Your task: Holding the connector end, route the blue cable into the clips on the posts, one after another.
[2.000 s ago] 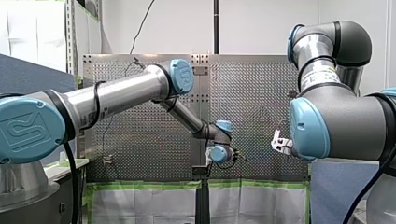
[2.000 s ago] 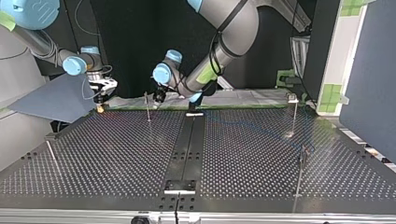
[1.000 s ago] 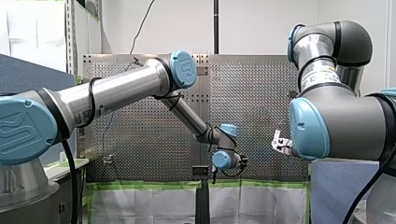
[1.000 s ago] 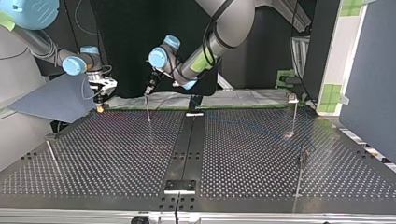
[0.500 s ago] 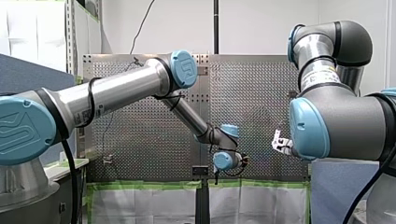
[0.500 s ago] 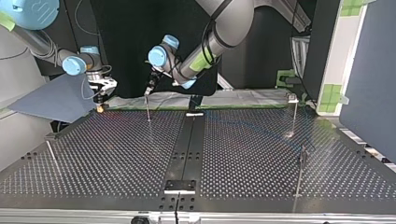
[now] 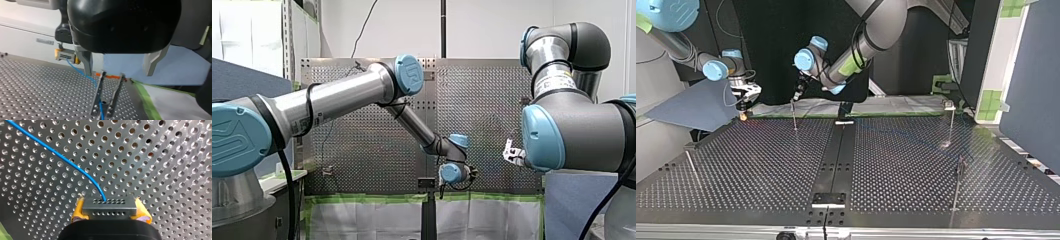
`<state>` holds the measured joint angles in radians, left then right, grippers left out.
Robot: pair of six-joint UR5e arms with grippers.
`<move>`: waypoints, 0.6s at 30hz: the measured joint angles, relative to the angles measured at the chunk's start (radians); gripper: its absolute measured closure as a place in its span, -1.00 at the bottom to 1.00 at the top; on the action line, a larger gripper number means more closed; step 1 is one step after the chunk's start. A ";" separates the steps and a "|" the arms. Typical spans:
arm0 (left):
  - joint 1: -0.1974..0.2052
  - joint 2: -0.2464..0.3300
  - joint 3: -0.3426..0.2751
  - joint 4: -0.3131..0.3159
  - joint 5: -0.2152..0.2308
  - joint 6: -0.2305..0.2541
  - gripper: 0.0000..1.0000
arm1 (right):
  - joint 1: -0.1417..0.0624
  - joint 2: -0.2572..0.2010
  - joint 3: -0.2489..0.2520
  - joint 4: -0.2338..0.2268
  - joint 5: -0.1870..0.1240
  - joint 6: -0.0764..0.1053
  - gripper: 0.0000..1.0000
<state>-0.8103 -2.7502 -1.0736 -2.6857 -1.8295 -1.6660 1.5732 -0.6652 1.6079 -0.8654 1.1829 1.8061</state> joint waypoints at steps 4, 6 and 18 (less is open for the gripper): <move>-0.002 0.000 0.000 -0.012 -0.010 0.015 -1.00 | 0.000 0.000 0.000 0.000 0.000 0.000 1.00; -0.003 0.000 0.000 -0.013 -0.010 0.017 -1.00 | 0.000 0.000 0.000 0.001 0.000 0.000 1.00; -0.006 -0.001 0.000 -0.012 -0.008 0.006 -1.00 | 0.000 0.000 0.000 0.001 0.000 0.001 1.00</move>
<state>-0.8159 -2.7511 -1.0733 -2.6974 -1.8379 -1.6601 1.5732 -0.6652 1.6082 -0.8639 1.1824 1.8074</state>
